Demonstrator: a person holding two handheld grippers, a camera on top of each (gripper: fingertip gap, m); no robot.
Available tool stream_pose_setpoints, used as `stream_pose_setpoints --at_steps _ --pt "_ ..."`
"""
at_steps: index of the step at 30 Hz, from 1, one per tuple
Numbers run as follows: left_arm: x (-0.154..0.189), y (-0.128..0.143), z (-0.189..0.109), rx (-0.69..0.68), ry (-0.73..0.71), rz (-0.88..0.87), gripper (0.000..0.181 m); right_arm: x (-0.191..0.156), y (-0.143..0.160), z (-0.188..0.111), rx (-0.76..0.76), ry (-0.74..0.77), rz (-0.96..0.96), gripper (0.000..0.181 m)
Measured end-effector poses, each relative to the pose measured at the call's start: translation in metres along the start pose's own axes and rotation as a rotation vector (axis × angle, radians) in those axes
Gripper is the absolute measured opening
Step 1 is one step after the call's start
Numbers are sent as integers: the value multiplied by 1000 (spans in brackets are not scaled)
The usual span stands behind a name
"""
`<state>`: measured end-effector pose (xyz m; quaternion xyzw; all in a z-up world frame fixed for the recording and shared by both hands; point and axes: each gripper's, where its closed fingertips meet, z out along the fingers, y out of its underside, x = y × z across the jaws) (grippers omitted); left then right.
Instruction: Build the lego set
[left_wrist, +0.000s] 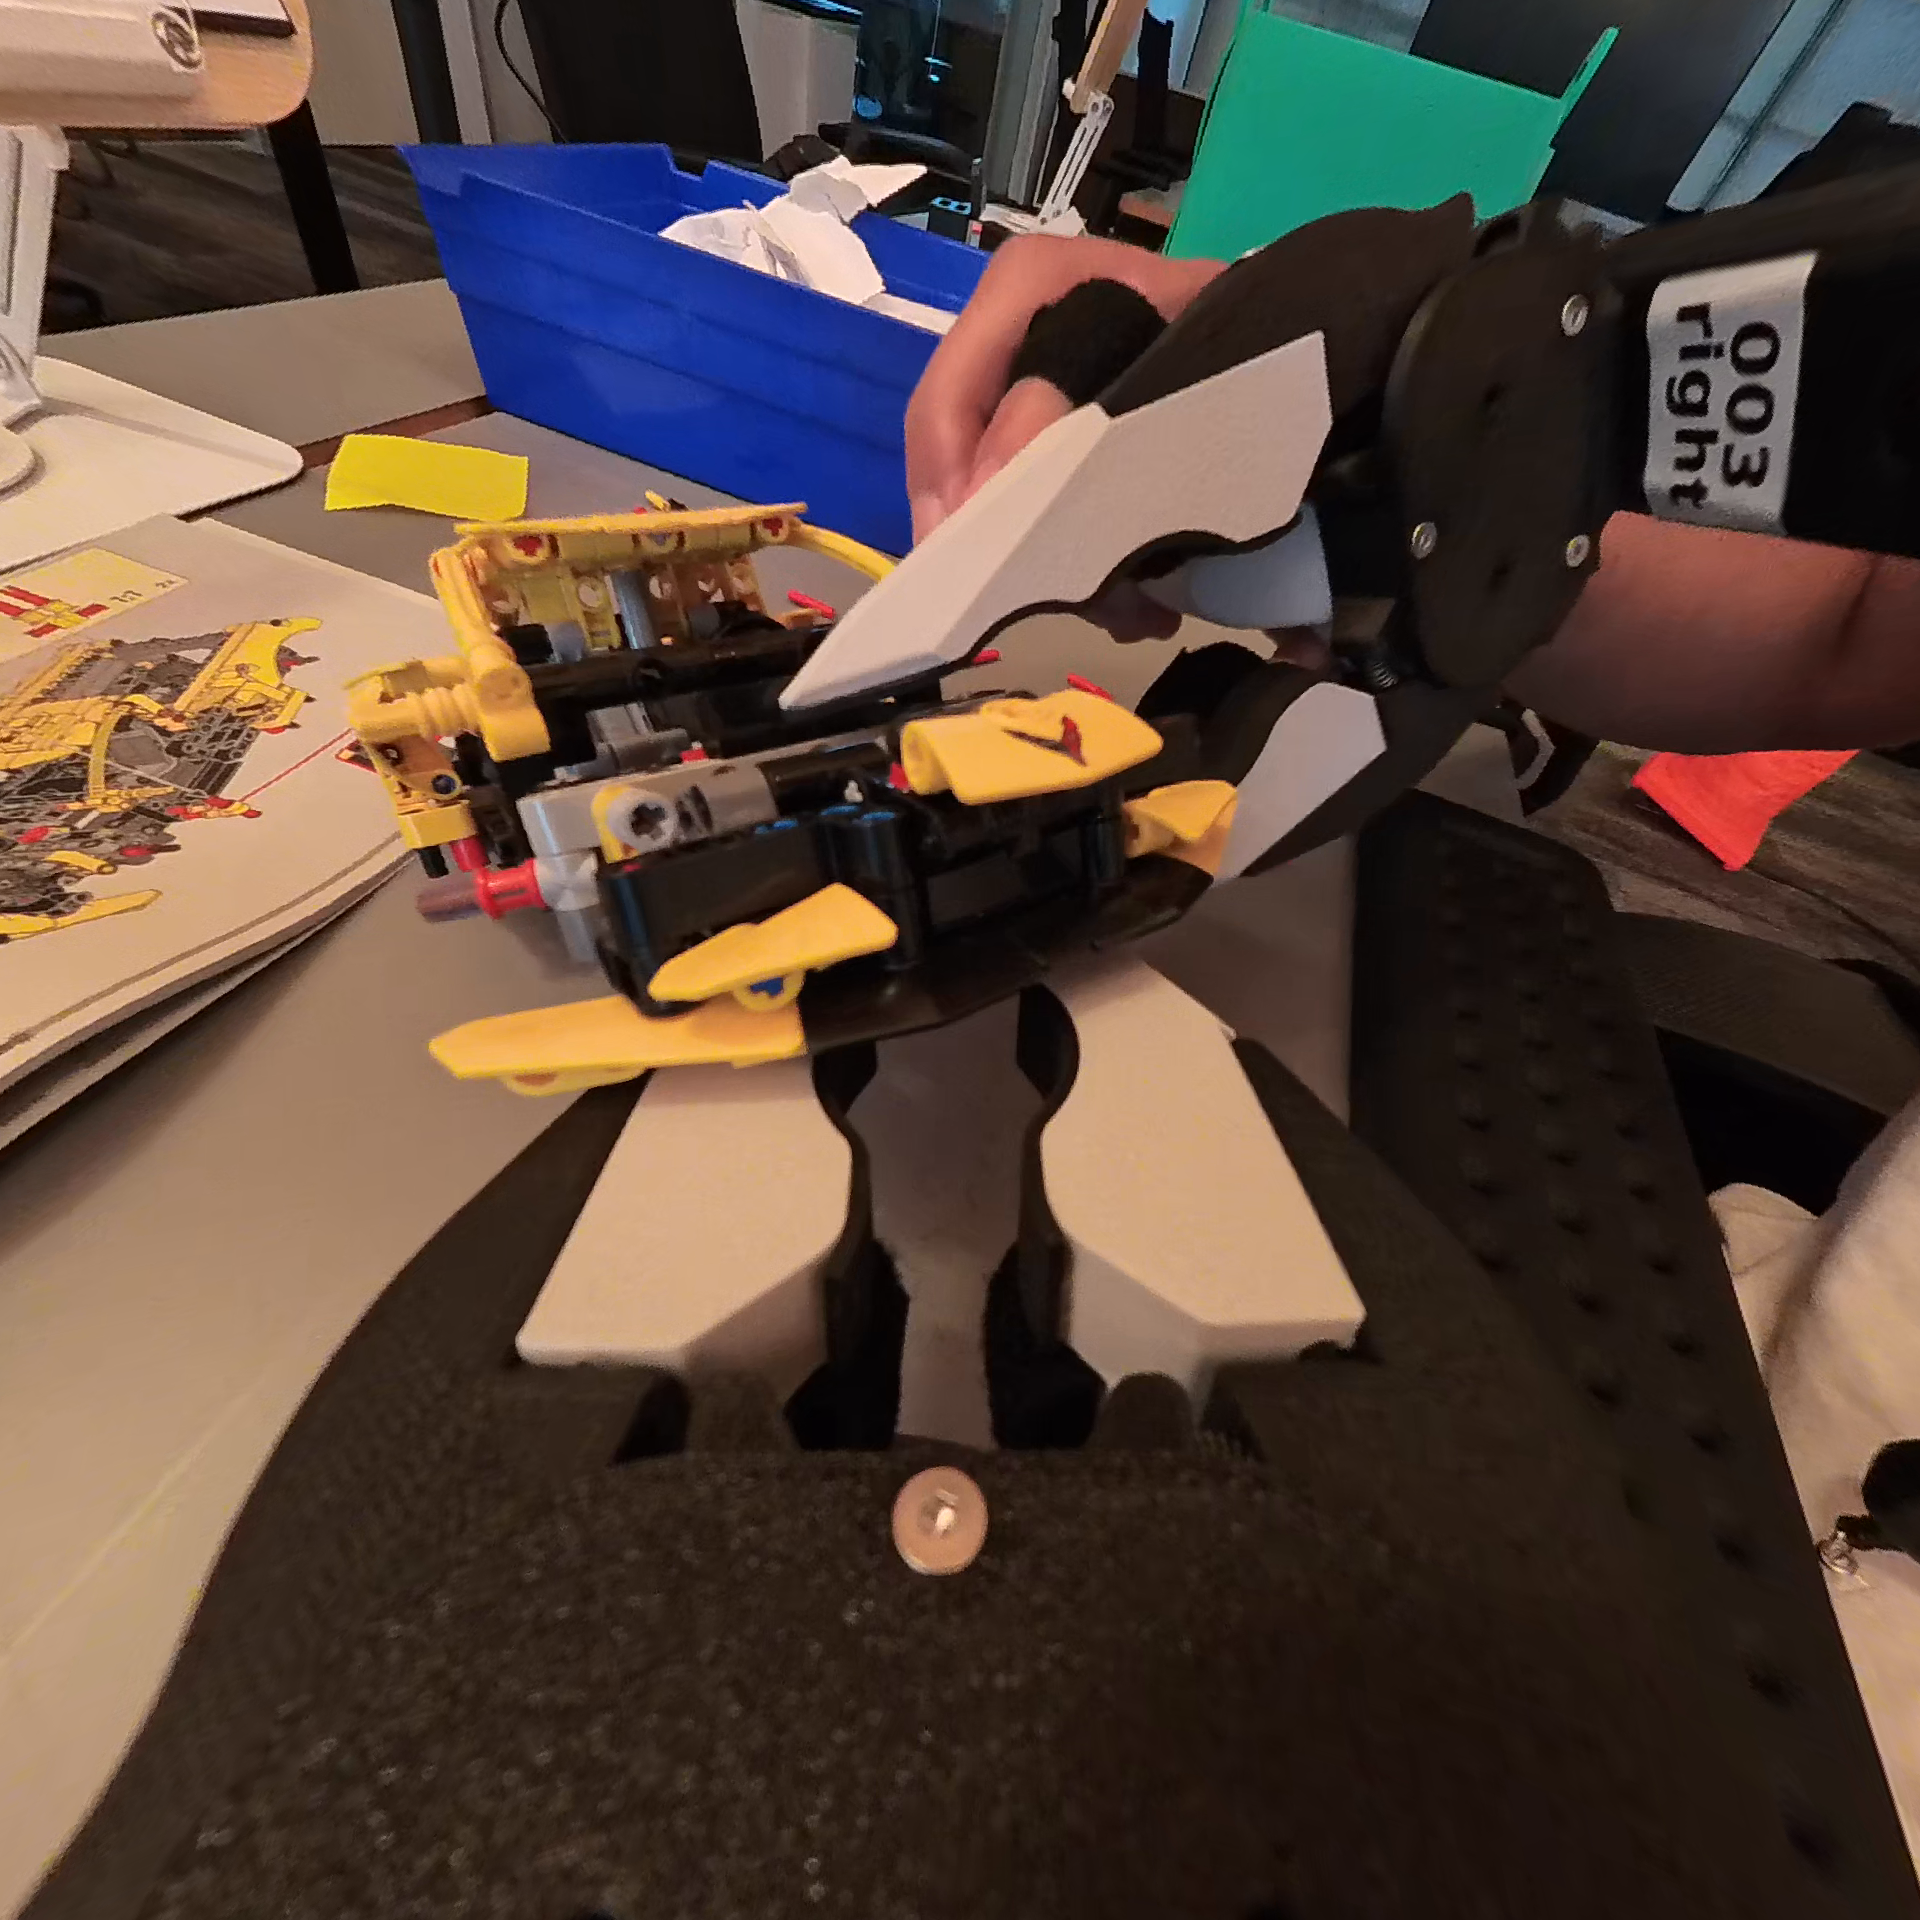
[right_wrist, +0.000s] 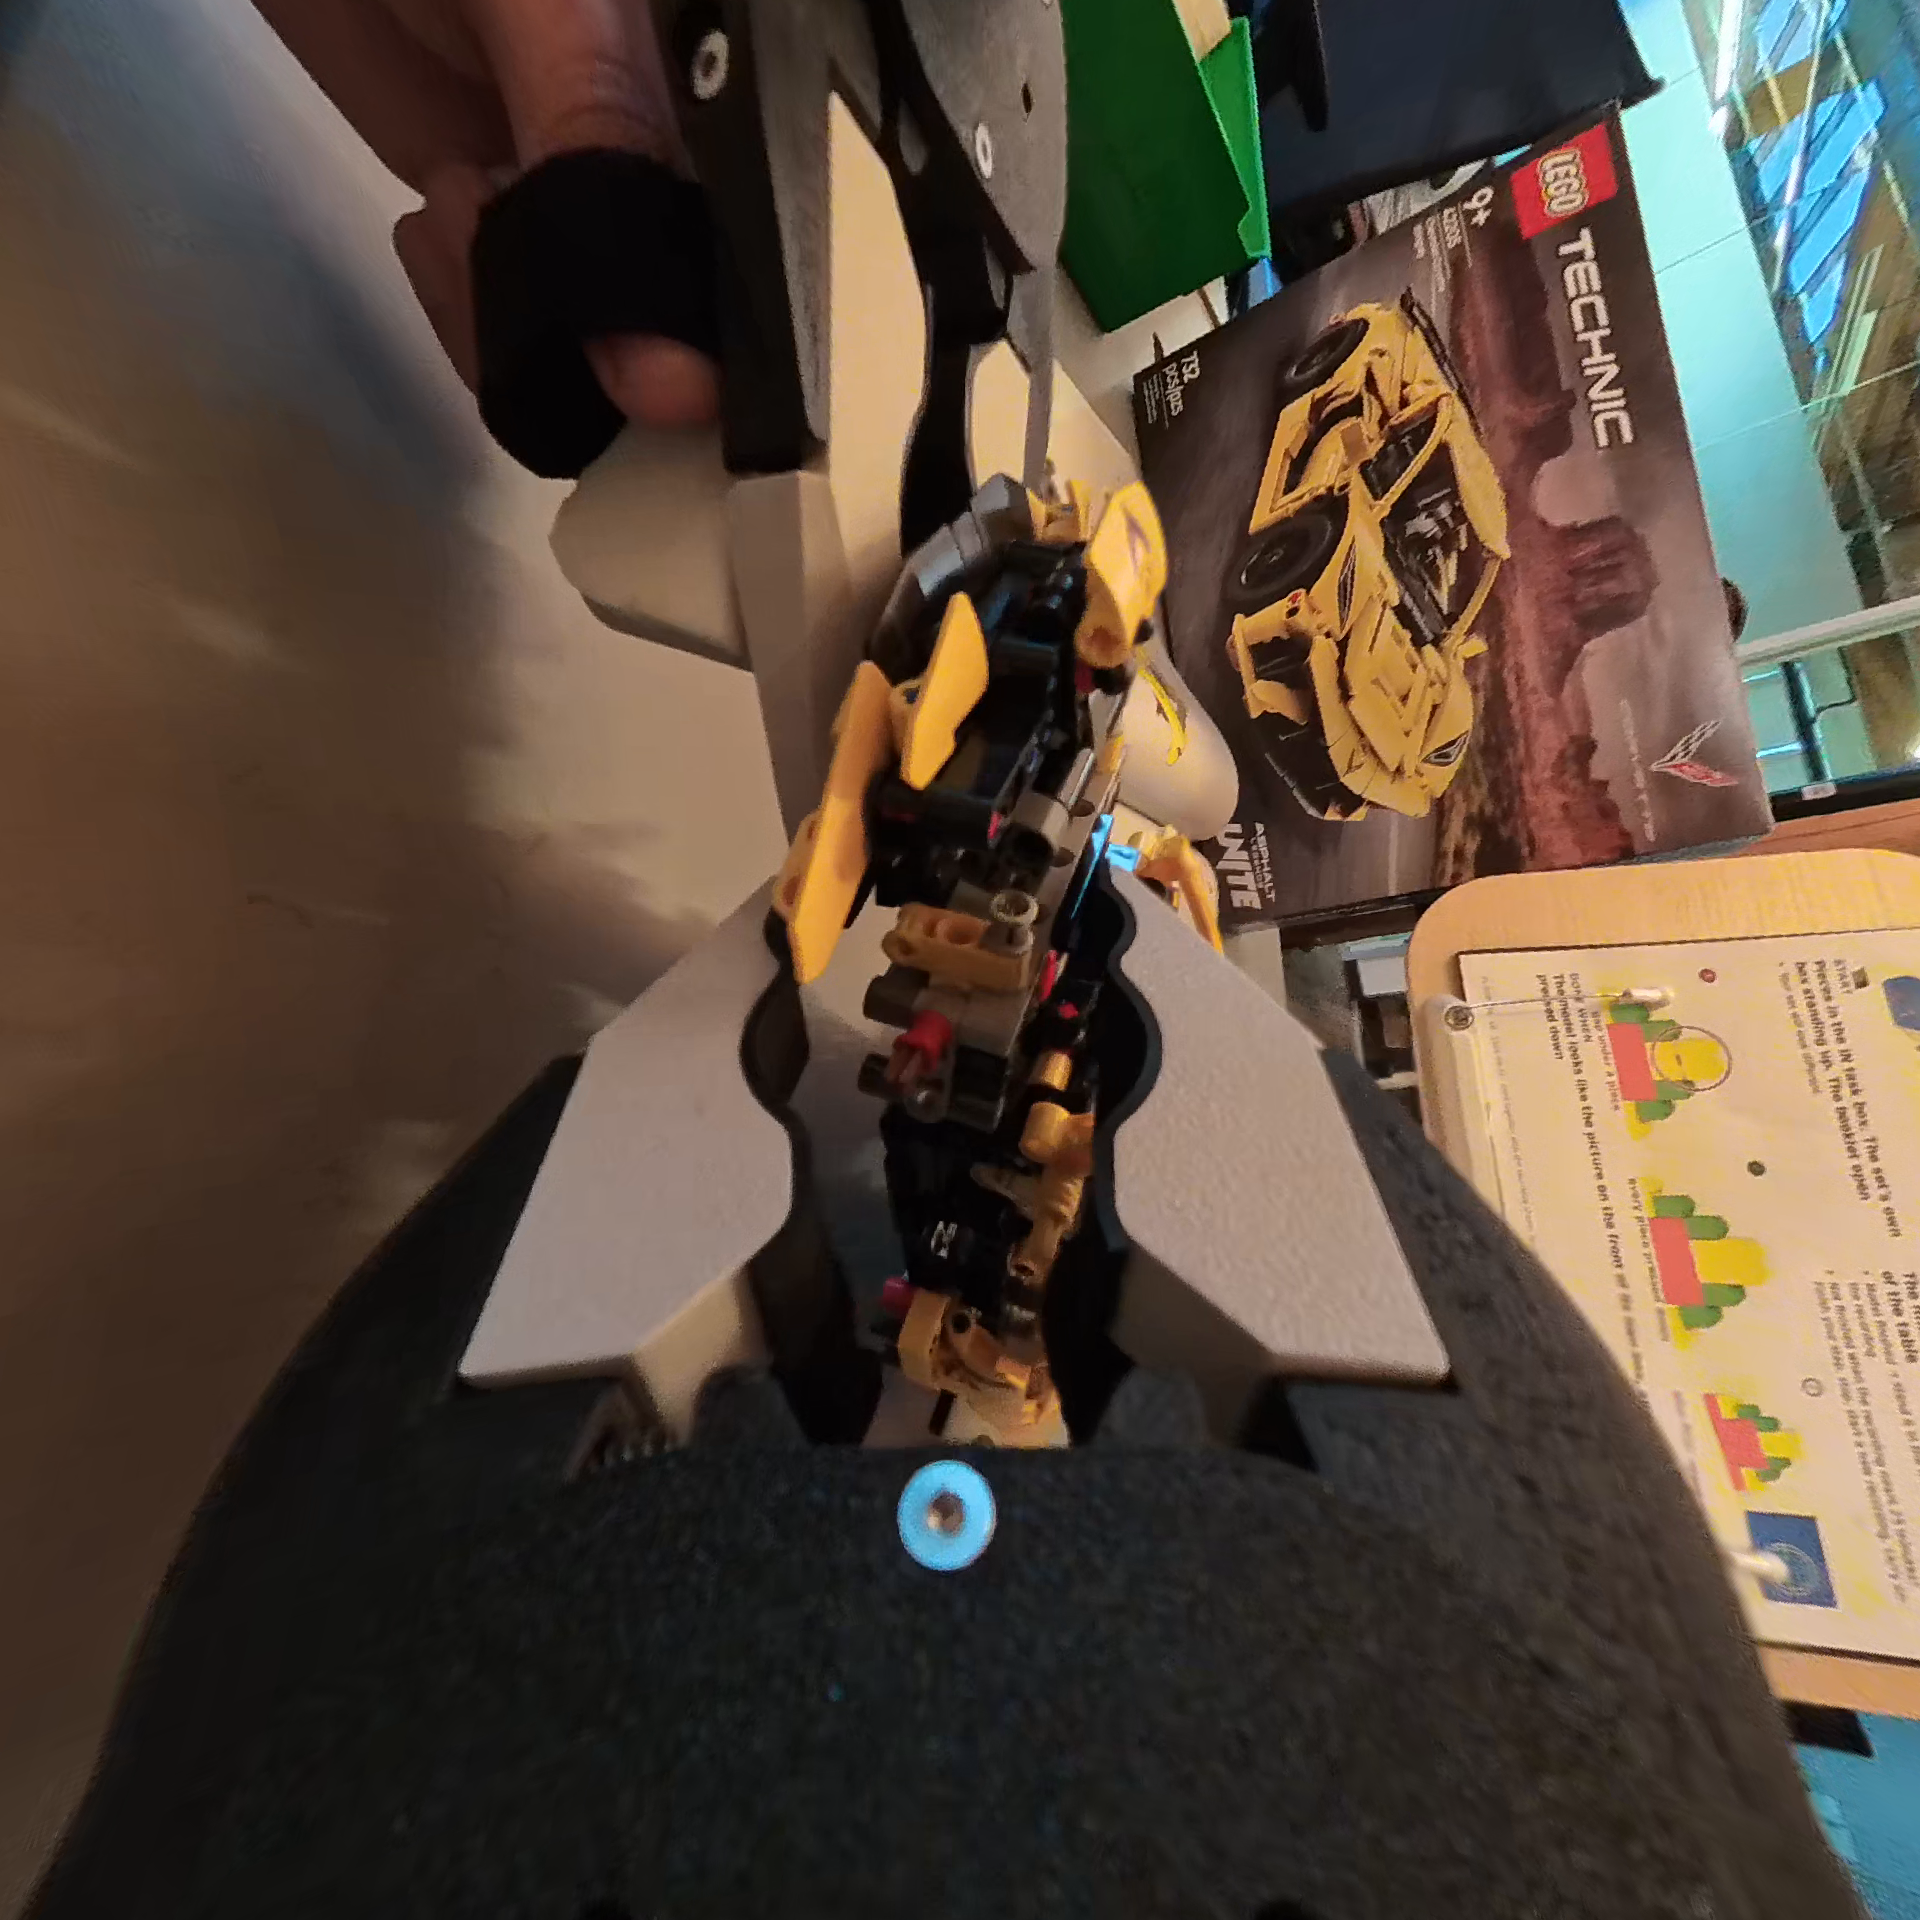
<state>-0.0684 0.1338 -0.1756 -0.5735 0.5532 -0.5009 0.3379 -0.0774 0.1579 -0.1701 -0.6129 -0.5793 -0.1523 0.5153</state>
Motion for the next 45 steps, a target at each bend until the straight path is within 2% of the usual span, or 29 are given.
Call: stream_pose_setpoints --at_steps 9,11,13,16,17,19,20,22,24,27,30,36,40,45 --pt "1 -1 -3 17 7 -3 21 -1 -2 -2 -31 -15 1 55" --pt "-1 -5 -4 34 -6 9 20 -5 -5 -11 -36 -69 44 79" --pt "0 -5 -3 34 6 -8 20 -3 -8 -24 -26 -89 66 83" --pt "-2 -1 -2 21 -4 -5 20 7 -20 -43 60 -192 267 75" --pt "-2 0 -2 16 -8 -4 20 15 -25 -49 108 -249 377 61" --pt "-3 4 0 7 -17 -5 20 36 -23 -46 121 -328 618 11" --pt "-3 5 2 2 -24 -4 20 47 -15 -37 92 -339 720 3" --pt "-6 9 5 -11 -38 0 20 52 -7 -18 26 -433 903 0" --pt "-8 11 8 -21 -52 2 20 40 -8 -6 -18 -566 963 0" --pt "-8 11 10 -21 -57 -1 20 26 2 7 -112 -577 910 3" --pt "-10 13 11 -34 -75 6 20 24 -1 7 -103 -592 908 11" --pt "-11 12 11 -36 -78 10 18 20 2 6 -120 -645 952 0" --pt "-13 14 12 -58 -108 28 9 17 3 6 -160 -673 964 0" --pt "-14 15 12 -76 -115 34 7 16 3 7 -175 -679 1000 0"
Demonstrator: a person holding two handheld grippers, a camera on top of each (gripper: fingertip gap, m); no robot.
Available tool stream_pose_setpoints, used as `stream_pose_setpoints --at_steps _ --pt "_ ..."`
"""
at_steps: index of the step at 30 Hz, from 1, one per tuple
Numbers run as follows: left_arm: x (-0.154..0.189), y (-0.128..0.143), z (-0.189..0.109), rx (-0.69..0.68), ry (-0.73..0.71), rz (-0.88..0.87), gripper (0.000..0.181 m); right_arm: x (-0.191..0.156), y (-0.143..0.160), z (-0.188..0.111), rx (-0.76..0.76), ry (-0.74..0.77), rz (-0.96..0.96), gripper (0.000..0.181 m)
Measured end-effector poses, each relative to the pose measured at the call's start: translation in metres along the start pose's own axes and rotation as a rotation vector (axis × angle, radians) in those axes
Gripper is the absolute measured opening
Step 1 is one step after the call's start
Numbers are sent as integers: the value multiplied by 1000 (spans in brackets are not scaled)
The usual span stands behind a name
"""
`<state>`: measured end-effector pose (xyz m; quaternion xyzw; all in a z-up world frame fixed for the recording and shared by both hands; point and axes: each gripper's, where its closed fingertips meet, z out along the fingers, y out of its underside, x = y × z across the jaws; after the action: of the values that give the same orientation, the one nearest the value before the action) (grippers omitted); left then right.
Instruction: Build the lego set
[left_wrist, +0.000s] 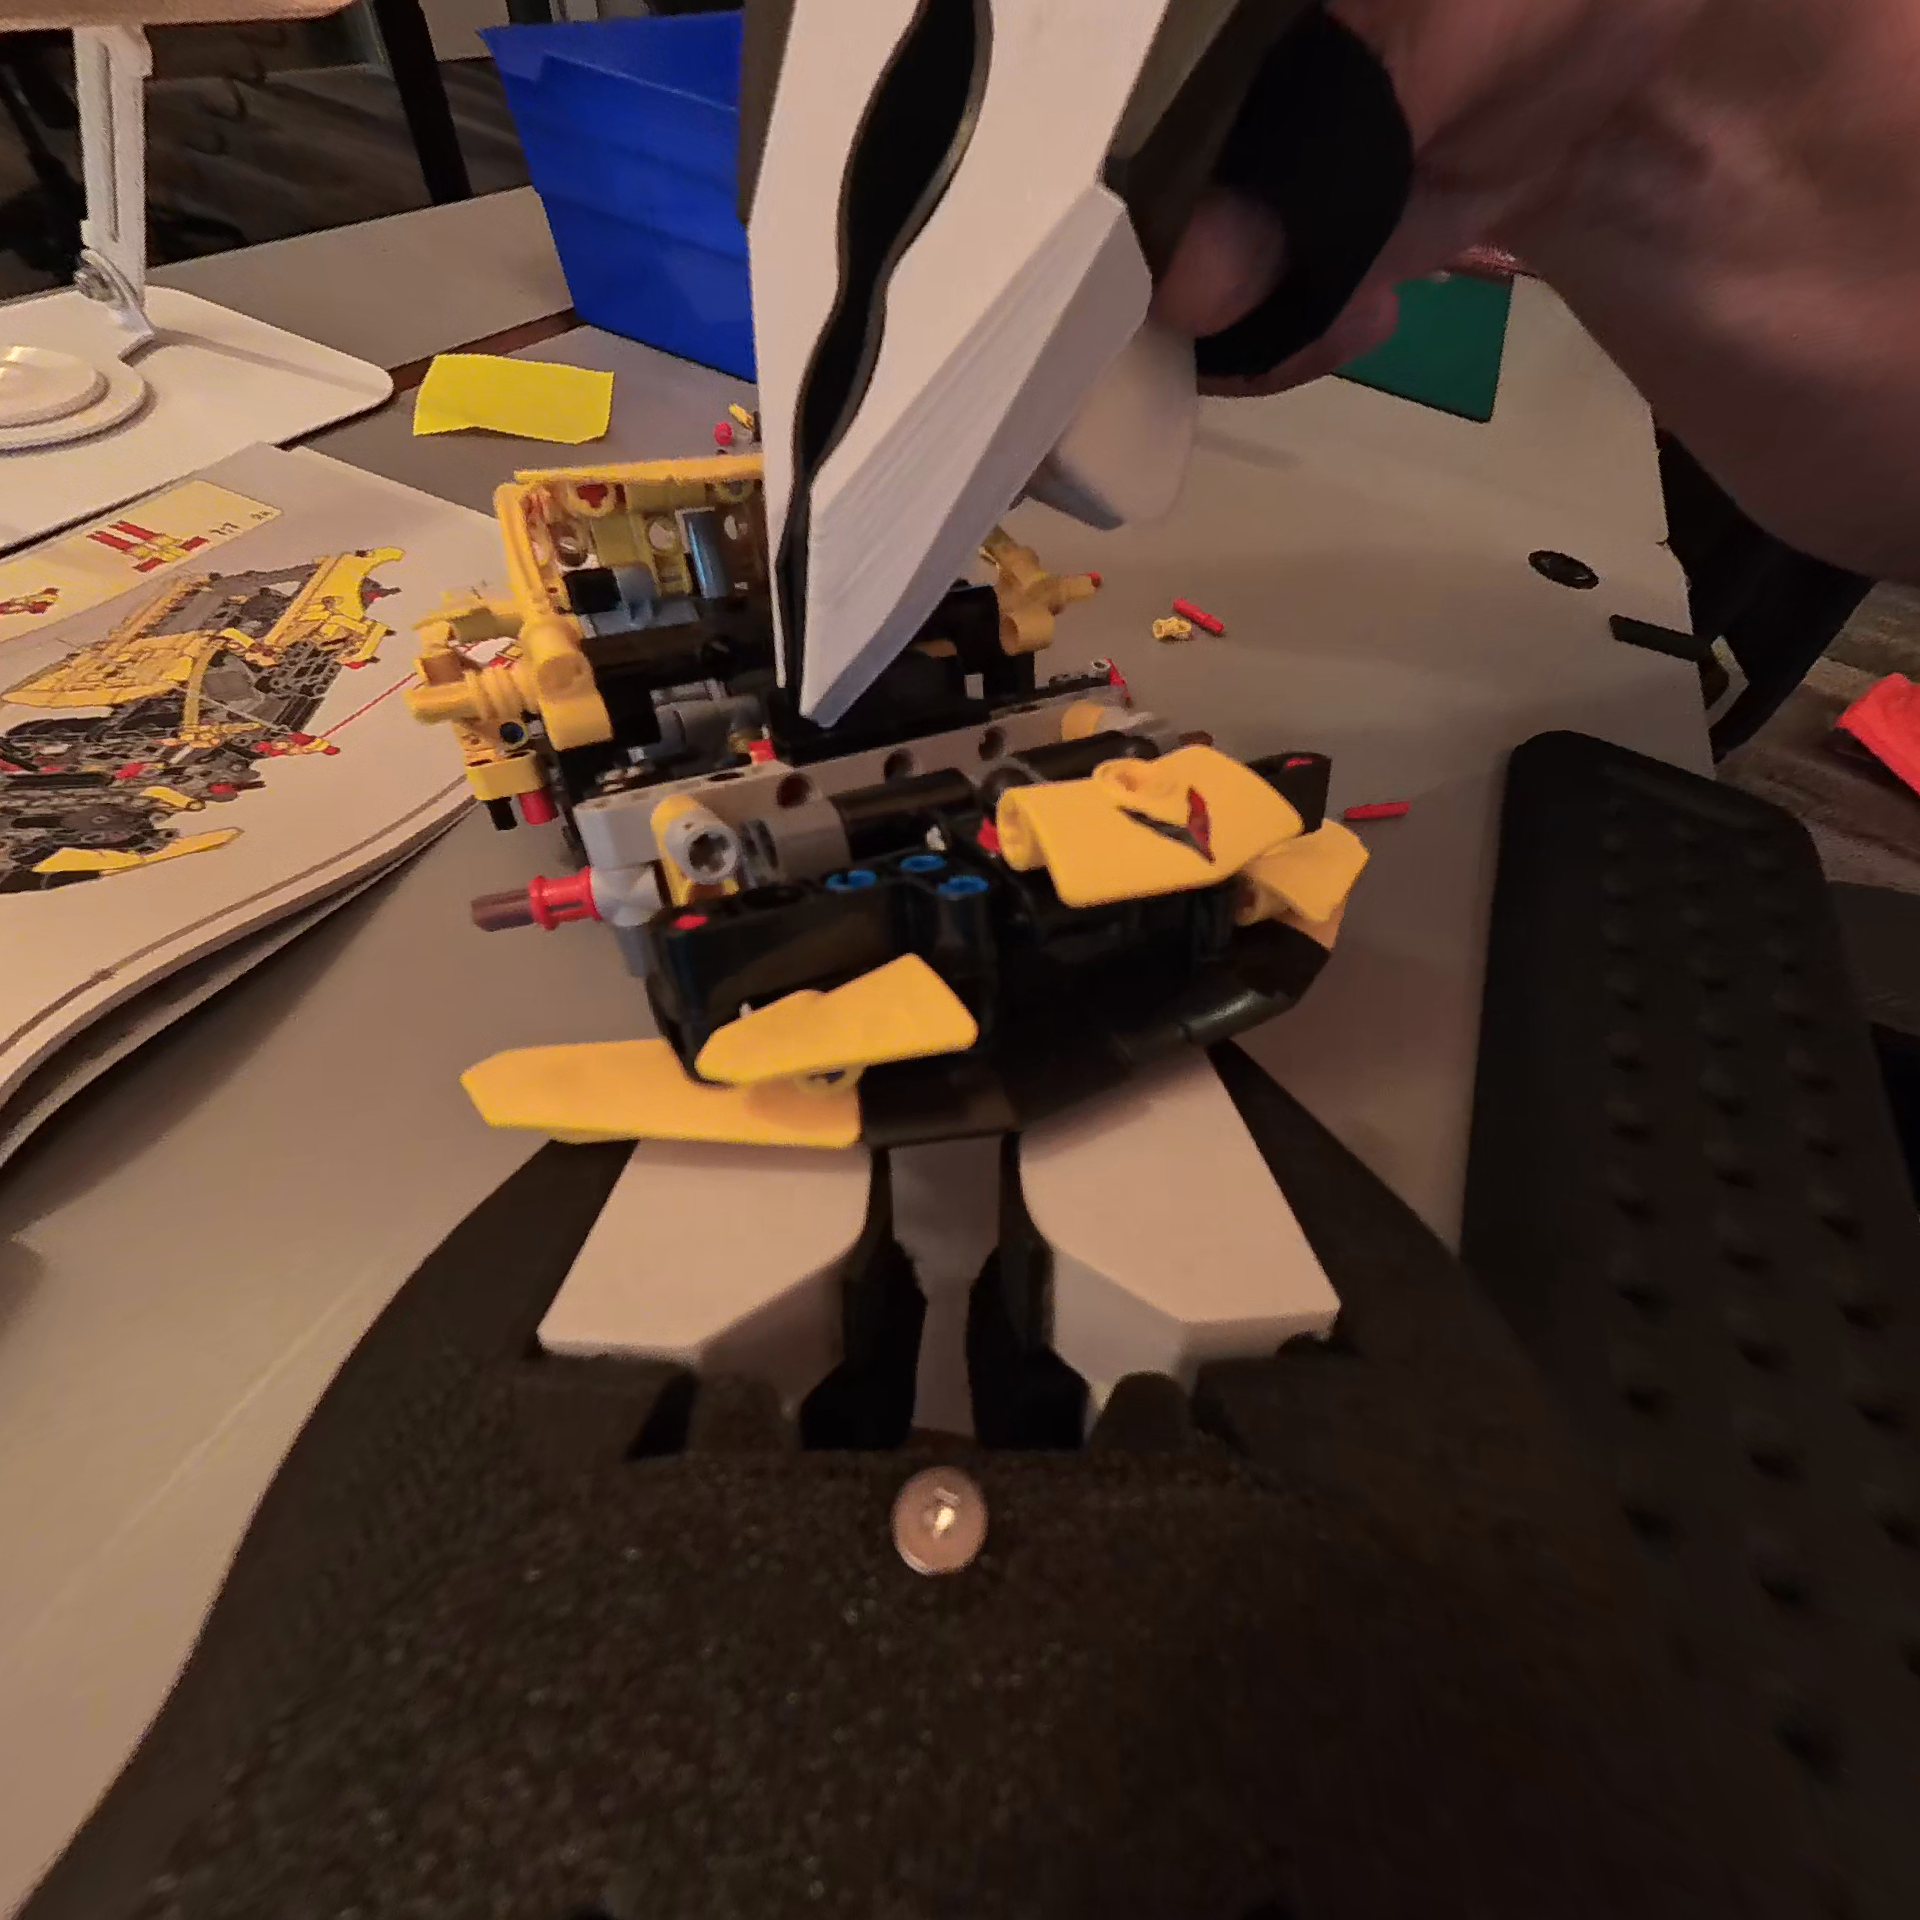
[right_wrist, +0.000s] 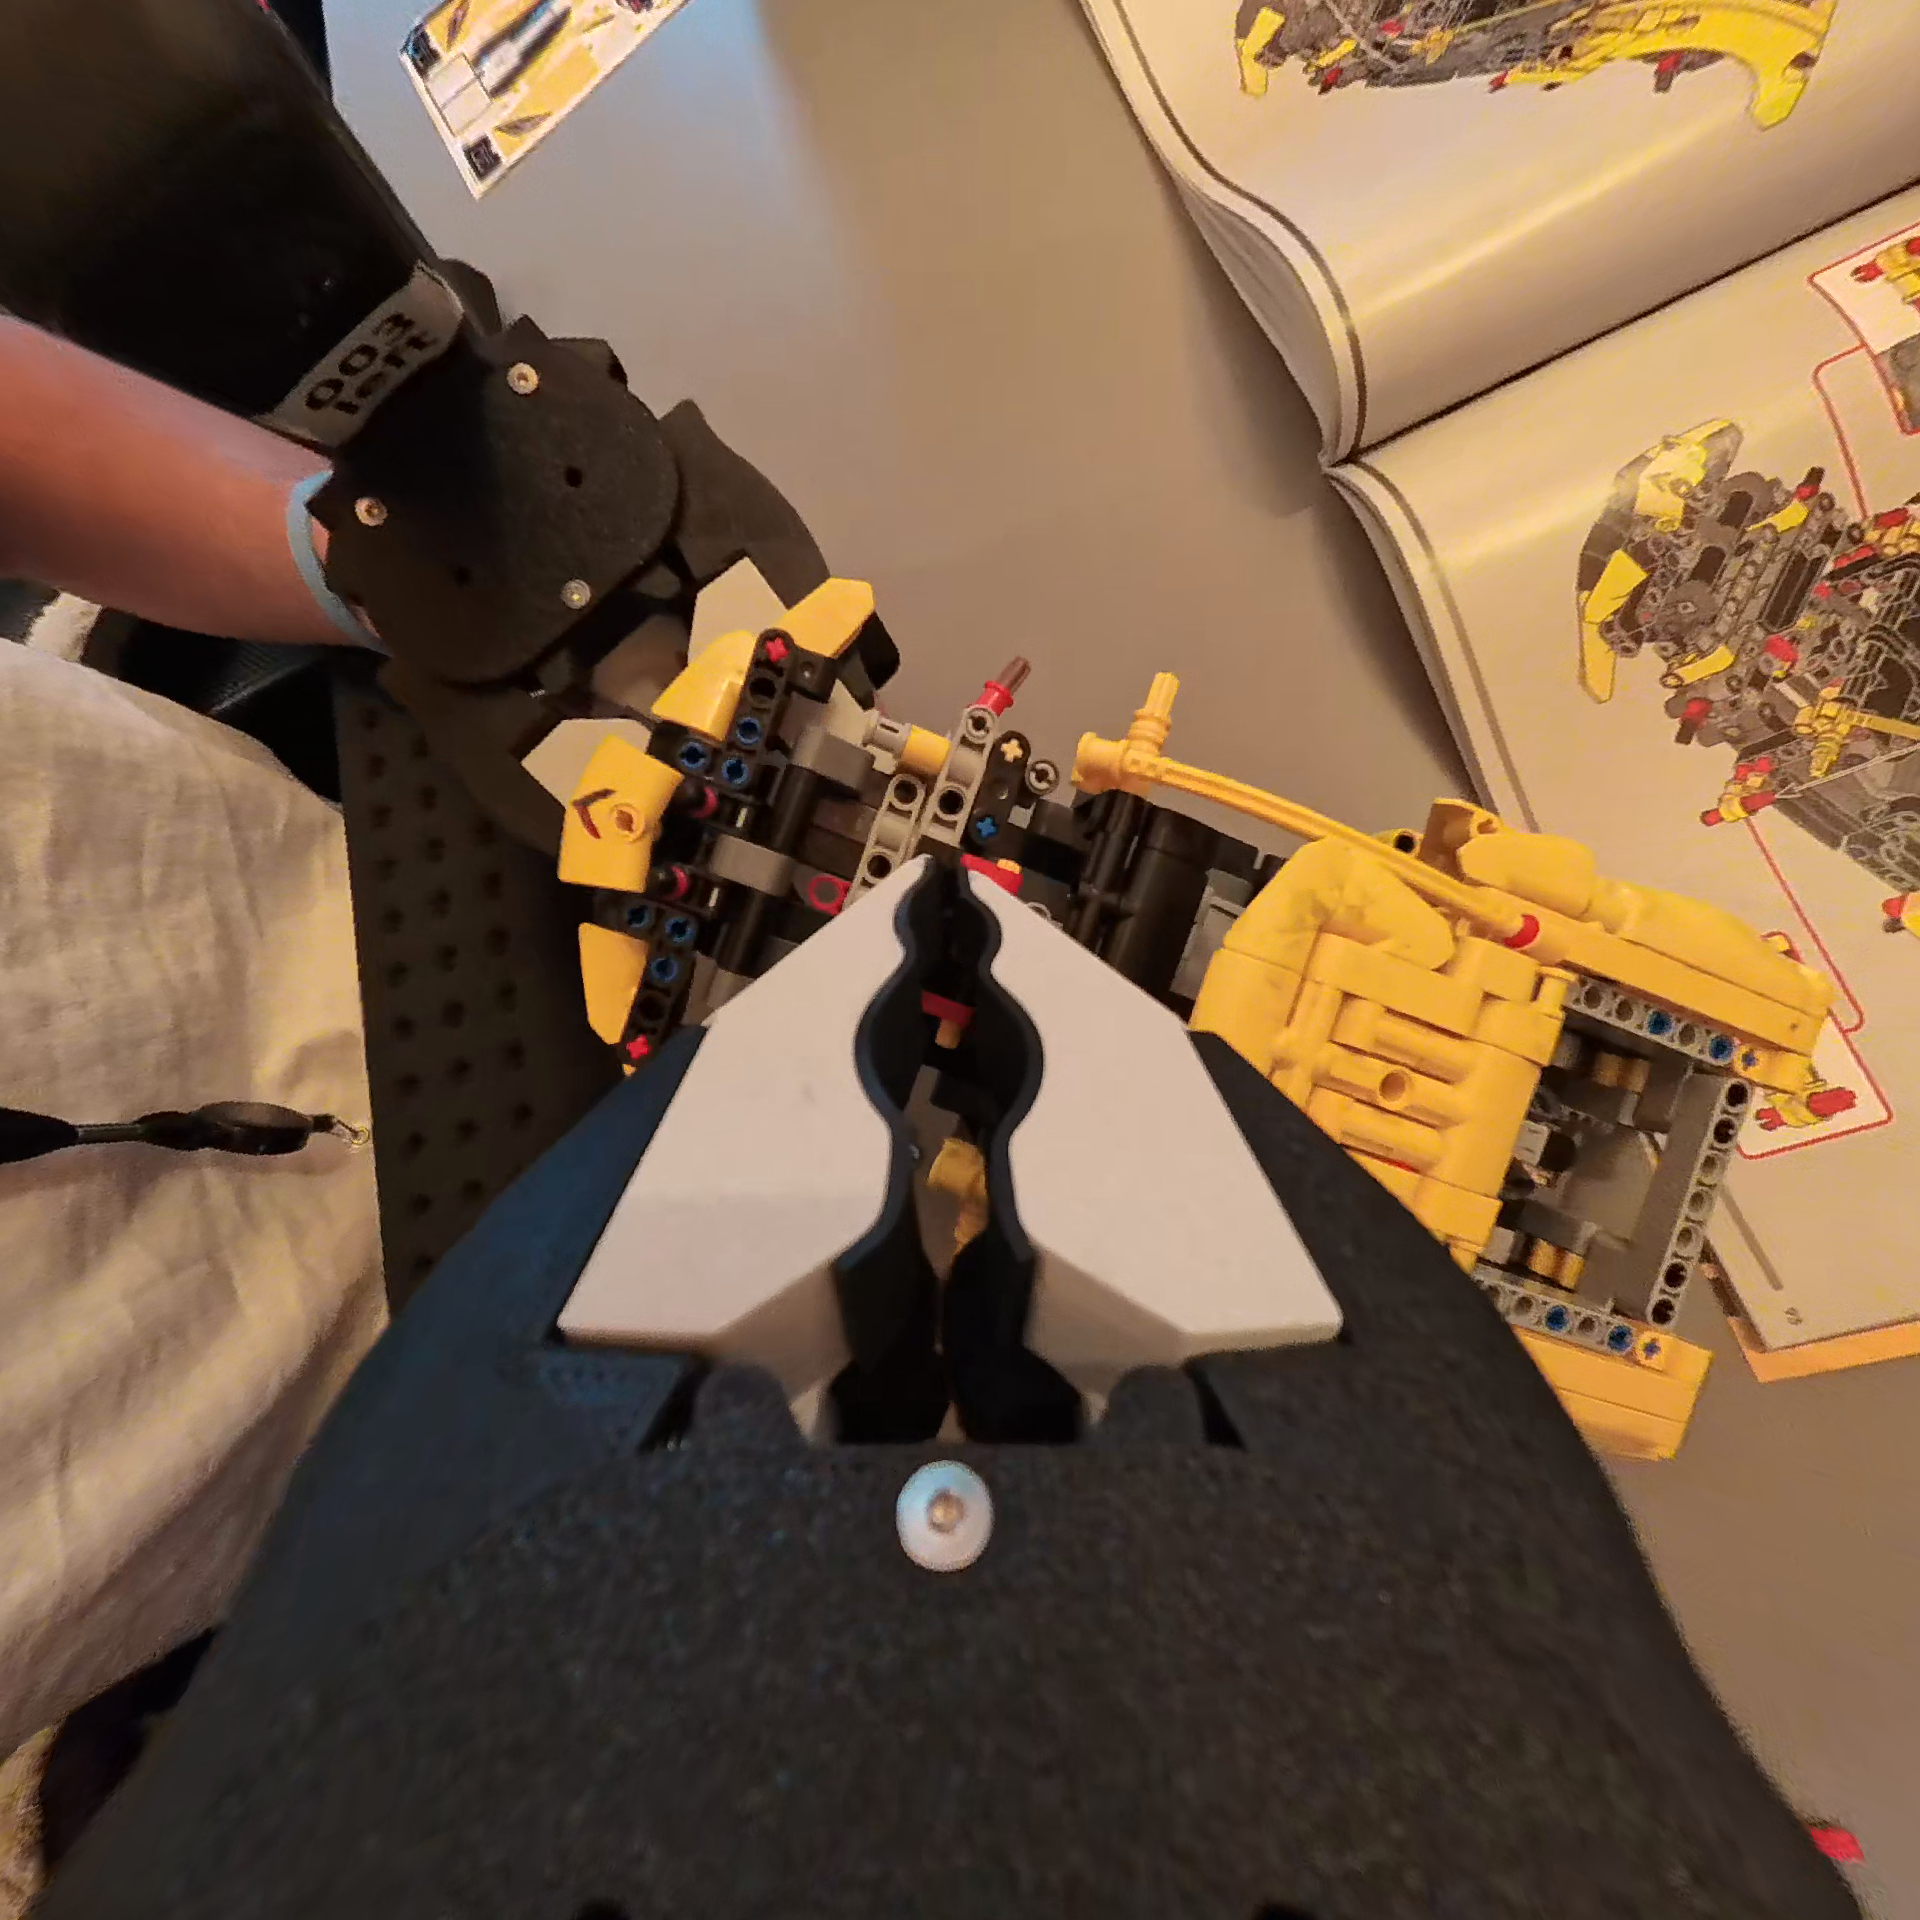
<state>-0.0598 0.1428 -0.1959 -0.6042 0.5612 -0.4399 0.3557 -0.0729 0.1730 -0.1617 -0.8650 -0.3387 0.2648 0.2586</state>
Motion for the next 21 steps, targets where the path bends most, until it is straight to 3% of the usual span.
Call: stream_pose_setpoints --at_steps 7,12,17,21 --pt "0 3 -3 -1 42 -45 14 1 -8 4 38 23 22 0" --pt "-14 26 -19 -86 -11 -89 22 0 -11 20 32 53 86 0" --pt "-37 60 -57 -222 -129 -88 23 1 -12 43 -1 148 121 0" --pt "-71 93 -108 -385 -302 -54 25 5 -14 65 -33 259 145 0"
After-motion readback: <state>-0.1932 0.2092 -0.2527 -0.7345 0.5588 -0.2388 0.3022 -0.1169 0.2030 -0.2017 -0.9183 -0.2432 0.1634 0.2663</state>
